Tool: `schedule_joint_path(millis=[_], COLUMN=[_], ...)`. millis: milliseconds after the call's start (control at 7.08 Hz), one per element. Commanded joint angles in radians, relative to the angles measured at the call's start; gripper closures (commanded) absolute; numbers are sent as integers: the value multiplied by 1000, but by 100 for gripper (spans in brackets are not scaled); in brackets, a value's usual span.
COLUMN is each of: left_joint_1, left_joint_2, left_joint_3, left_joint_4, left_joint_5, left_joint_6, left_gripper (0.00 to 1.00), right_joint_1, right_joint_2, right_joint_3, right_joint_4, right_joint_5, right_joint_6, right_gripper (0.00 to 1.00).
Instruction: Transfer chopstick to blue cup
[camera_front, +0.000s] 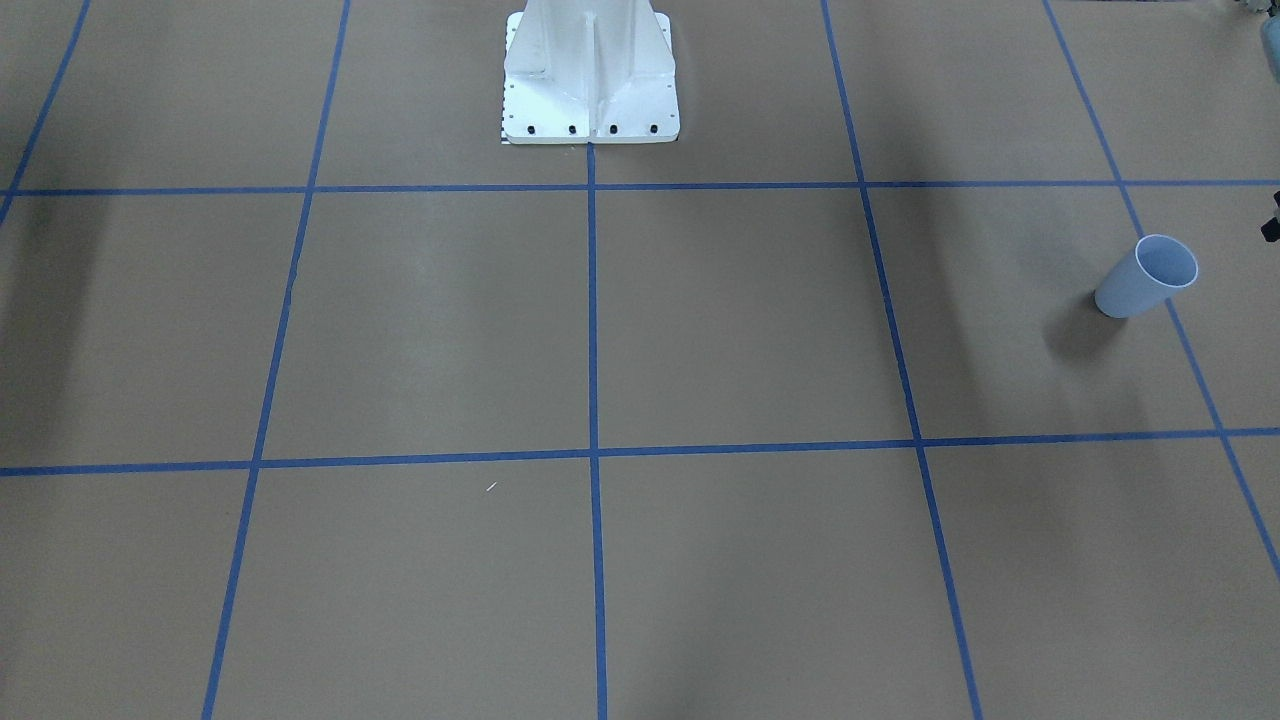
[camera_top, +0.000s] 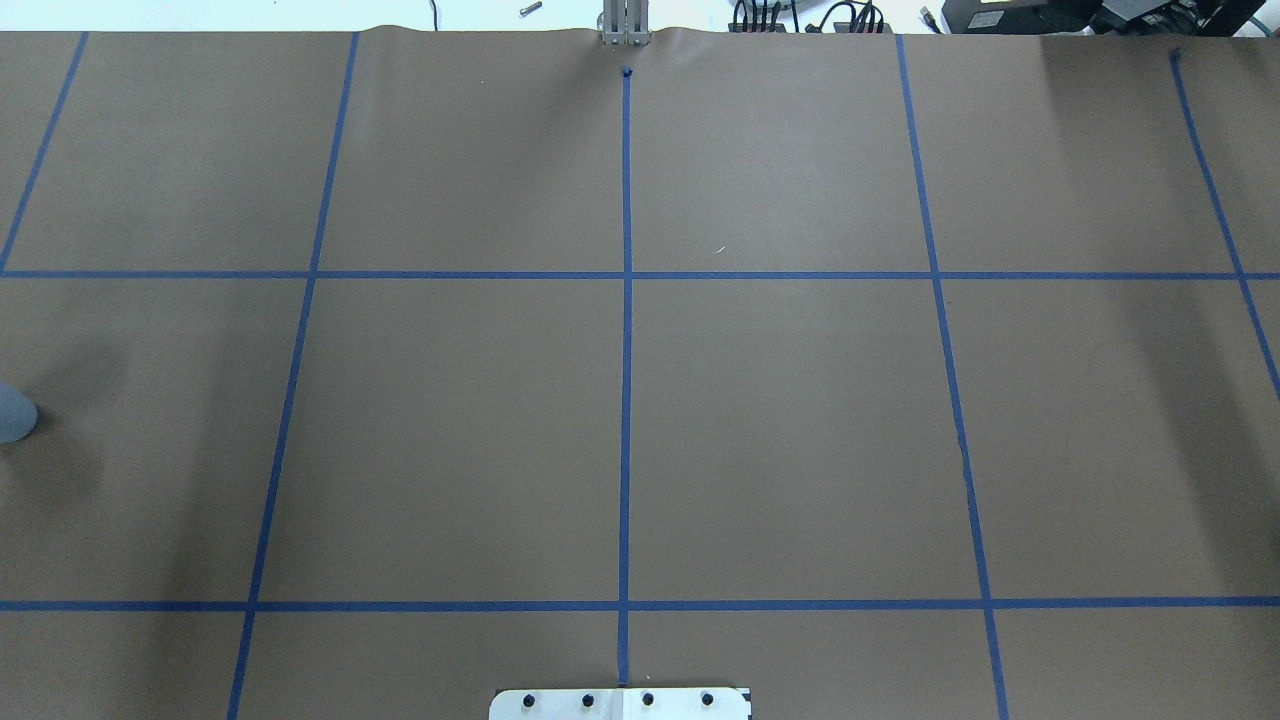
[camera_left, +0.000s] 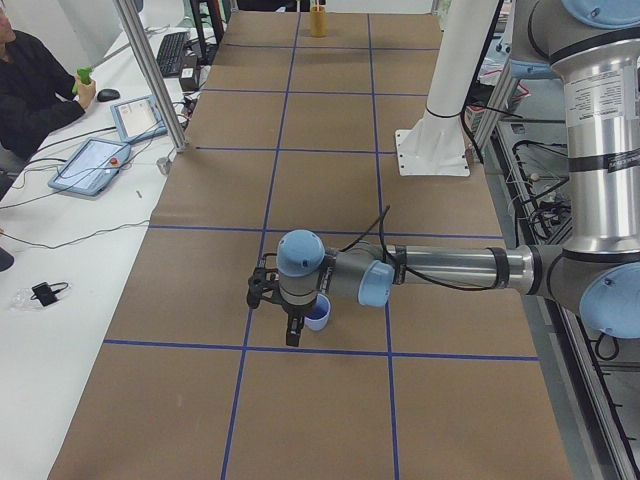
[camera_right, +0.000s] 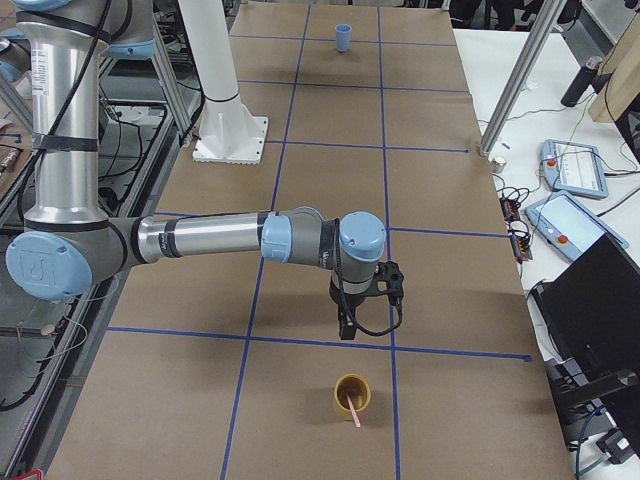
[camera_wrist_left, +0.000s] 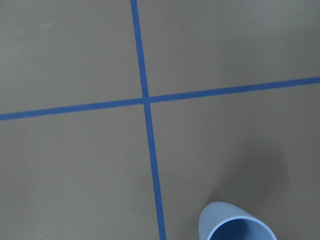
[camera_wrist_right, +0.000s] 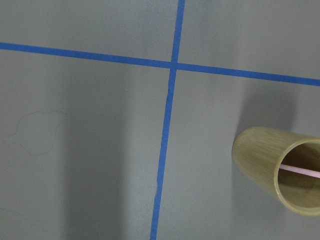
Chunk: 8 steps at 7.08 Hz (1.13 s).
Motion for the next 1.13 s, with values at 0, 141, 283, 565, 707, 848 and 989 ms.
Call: schedule_joint_path(millis=[0,141,283,565,707,848,989], left_joint_1=[67,93,121,158,171,184,196], left_joint_2=[29,27,27,18,7,0,-2], left_joint_3=[3,20,47,162,173,170,173], left_joint_4=[-77,-103,-176,-340,-350,-356,-368], left_joint_5=[-3,-3,-3,3,3,-1,0], left_joint_6=[-105,-127,-189,-239,-265,-315,-320], left_gripper=[2,2,2,2,2,2,2], right_joint_1=[0,0,0,0,0,0,0], right_joint_2=[-2,-3,-3,-3,-3,-3,-3], right_joint_3=[0,2,0,2,2,3,2], right_joint_4=[-1,-1,-1,1,1,1,1], right_joint_5=[0,0,0,0,0,0,0], right_joint_6=[-1,-1,-1,-1,-1,-1,-1], right_gripper=[0,0,0,0,0,0,0])
